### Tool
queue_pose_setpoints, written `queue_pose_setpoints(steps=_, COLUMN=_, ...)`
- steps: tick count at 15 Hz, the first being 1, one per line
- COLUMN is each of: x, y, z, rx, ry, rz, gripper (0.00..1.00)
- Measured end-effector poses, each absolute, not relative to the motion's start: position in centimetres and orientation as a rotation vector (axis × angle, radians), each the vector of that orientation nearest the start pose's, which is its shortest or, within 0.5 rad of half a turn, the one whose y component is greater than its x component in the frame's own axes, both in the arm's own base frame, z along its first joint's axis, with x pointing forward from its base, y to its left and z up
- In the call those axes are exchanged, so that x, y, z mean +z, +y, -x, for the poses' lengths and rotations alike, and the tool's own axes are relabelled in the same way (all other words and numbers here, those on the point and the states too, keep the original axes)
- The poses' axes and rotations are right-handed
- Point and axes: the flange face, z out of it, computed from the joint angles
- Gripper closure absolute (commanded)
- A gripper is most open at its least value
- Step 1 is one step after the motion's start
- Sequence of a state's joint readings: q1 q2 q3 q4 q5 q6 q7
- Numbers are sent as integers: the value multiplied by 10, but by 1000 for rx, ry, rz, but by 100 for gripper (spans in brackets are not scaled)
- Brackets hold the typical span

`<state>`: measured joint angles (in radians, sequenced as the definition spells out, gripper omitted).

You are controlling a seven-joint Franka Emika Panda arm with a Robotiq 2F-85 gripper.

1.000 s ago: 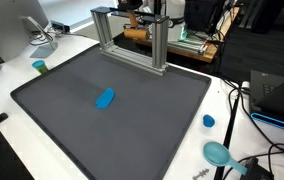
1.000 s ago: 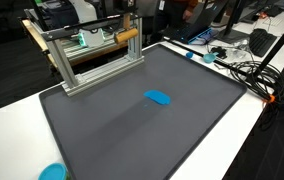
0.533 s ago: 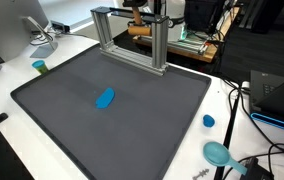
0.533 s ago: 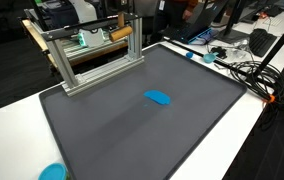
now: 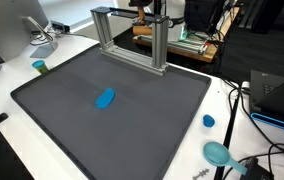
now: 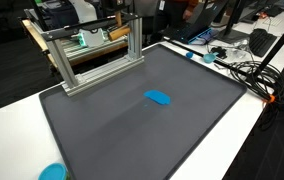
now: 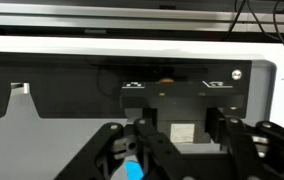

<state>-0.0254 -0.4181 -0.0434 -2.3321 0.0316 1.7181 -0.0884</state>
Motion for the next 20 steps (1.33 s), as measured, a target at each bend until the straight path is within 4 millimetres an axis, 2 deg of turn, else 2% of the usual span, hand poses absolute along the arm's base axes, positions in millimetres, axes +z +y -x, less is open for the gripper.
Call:
queue_pose_setpoints(steps=2, x=482, y=-28, z=-398, rx=284, ry=-19, rz=3063, gripper=2)
queue_pose_setpoints(steps=3, x=483, y=-30, z=-397, rx=276, ry=-14, rz=3062, gripper=0)
queue_pose_setpoints(steps=10, x=482, y=-37, z=-395, rx=268, ry=-1, rz=3056, gripper=0)
queue_pose_setpoints(steps=17, x=471, y=-24, z=-392, rx=302, ry=-72, rz=3050, gripper=0)
queue_pose_setpoints(steps=20, x=469, y=-20, z=-391, rx=317, ry=-29, rz=3070, gripper=0)
